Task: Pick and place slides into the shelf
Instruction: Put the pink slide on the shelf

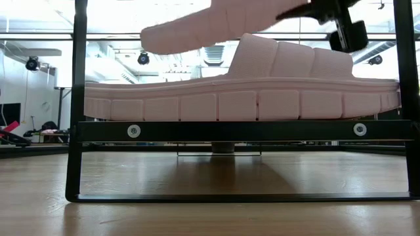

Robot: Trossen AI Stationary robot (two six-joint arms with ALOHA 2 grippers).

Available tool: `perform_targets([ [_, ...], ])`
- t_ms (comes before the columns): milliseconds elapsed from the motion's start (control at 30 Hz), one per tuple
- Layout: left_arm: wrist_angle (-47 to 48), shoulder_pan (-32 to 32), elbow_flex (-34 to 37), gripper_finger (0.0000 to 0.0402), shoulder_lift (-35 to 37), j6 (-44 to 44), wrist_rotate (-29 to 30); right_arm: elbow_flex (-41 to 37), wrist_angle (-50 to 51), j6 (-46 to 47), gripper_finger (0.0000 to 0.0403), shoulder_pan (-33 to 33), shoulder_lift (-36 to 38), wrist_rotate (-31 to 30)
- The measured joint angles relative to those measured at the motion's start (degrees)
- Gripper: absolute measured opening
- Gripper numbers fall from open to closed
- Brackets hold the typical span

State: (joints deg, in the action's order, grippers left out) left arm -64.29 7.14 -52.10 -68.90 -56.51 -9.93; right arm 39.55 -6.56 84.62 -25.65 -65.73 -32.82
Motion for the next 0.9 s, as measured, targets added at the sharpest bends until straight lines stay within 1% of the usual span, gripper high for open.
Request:
perform_targets([
  [333,0.3,0.0,-0.1,0.0254,0.0,0.3,0.3,-6.2,-4.2,4.1,0.0029,0.0,0.0,3.3],
  [533,0.3,0.0,-0.1,0.0254,0.0,0.4,0.4,-9.5,-5.0,7.1,0.0029,-0.4,0.0,5.2],
  [667,0.3,0.0,0.0,0.0254,0.0,1.4,1.4,-11.5,-6.3,8.4,0.0029,-0.9,0.0,6.2],
  [833,0.3,-0.1,-0.2,0.0254,0.0,1.9,1.9,-12.0,-6.6,8.5,0.0029,-1.0,0.0,6.6],
  [900,0.3,-0.2,-0.3,0.0254,0.0,1.9,2.1,-12.0,-6.6,8.1,0.0029,-1.0,0.0,7.8],
])
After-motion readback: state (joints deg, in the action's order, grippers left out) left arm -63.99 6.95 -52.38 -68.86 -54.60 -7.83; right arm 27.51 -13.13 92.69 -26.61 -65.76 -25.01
